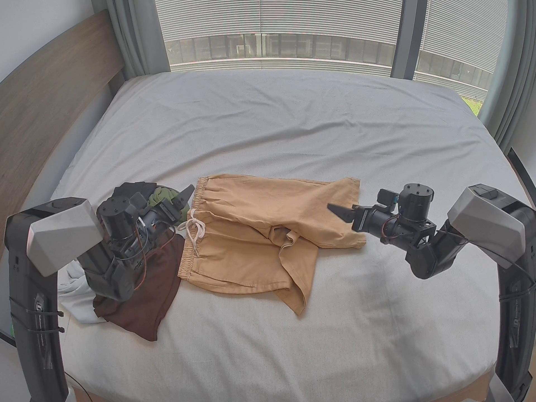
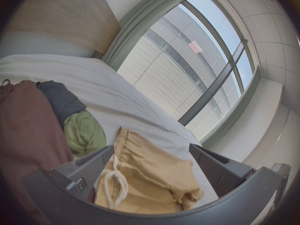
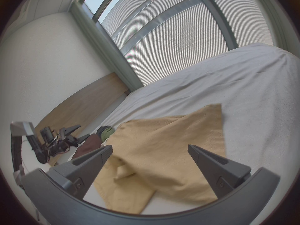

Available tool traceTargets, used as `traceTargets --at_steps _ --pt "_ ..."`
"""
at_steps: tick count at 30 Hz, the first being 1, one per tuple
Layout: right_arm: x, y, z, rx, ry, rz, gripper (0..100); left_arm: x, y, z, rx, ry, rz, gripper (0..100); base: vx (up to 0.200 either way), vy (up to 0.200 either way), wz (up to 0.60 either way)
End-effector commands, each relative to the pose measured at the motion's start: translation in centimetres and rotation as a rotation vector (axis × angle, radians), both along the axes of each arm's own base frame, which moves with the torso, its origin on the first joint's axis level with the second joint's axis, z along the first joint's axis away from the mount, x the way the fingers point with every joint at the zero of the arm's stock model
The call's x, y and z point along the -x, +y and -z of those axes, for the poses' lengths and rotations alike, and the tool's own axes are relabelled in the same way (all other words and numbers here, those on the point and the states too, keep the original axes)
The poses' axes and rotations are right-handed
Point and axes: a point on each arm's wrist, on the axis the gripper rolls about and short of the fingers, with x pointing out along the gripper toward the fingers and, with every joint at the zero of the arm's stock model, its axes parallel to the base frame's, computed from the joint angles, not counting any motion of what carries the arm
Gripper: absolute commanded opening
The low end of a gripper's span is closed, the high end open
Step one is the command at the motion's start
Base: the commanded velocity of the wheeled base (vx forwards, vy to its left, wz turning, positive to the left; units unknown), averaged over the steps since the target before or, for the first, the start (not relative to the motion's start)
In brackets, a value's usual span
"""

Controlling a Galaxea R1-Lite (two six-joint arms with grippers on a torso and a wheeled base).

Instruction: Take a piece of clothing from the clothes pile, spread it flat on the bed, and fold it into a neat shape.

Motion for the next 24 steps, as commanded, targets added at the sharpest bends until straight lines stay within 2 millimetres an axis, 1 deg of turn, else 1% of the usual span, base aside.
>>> traceTargets --at_steps 1,3,6,8,9,11,14,16,19,20,22,24 --pt "4.0 5.5 -1.1 0.059 -0.028 -0.158 100 3.3 0.7 -0.7 -0.027 0.008 0.038 100 0.0 0.0 0.0" --pt "4.2 6.2 -1.1 0.058 -0.03 -0.175 100 3.3 0.7 -0.3 -0.047 0.014 0.041 100 0.0 0.0 0.0" --pt "4.5 7.1 -0.4 0.069 0.004 -0.198 100 3.2 0.6 0.0 -0.058 0.016 0.043 100 0.0 0.0 0.0" --pt "4.5 7.1 -0.3 0.07 0.011 -0.199 100 3.1 0.6 0.0 -0.057 0.015 0.043 100 0.0 0.0 0.0" --pt "4.6 8.0 0.4 0.079 0.035 -0.22 100 3.1 0.6 0.1 -0.057 0.017 0.044 100 0.0 0.0 0.0" --pt "4.5 8.6 1.3 0.09 0.061 -0.232 100 3.1 0.6 0.1 -0.055 0.017 0.044 100 0.0 0.0 0.0" --pt "4.3 9.3 3.0 0.106 0.097 -0.244 100 3.0 0.6 0.5 -0.058 0.026 0.044 100 0.0 0.0 0.0" --pt "4.3 9.8 3.7 0.108 0.106 -0.253 100 3.0 0.6 0.5 -0.056 0.025 0.043 100 0.0 0.0 0.0" --pt "4.0 10.2 5.4 0.119 0.129 -0.259 100 2.8 0.7 0.5 -0.054 0.022 0.041 100 0.0 0.0 0.0" --pt "4.0 10.2 5.5 0.119 0.129 -0.259 100 2.8 0.7 0.5 -0.054 0.022 0.041 100 0.0 0.0 0.0" --pt "3.5 10.7 6.5 0.124 0.134 -0.261 100 2.7 0.7 0.7 -0.055 0.024 0.04 100 0.0 0.0 0.0" --pt "3.2 10.8 6.8 0.129 0.142 -0.261 100 2.7 0.7 0.8 -0.053 0.026 0.041 100 0.0 0.0 0.0"
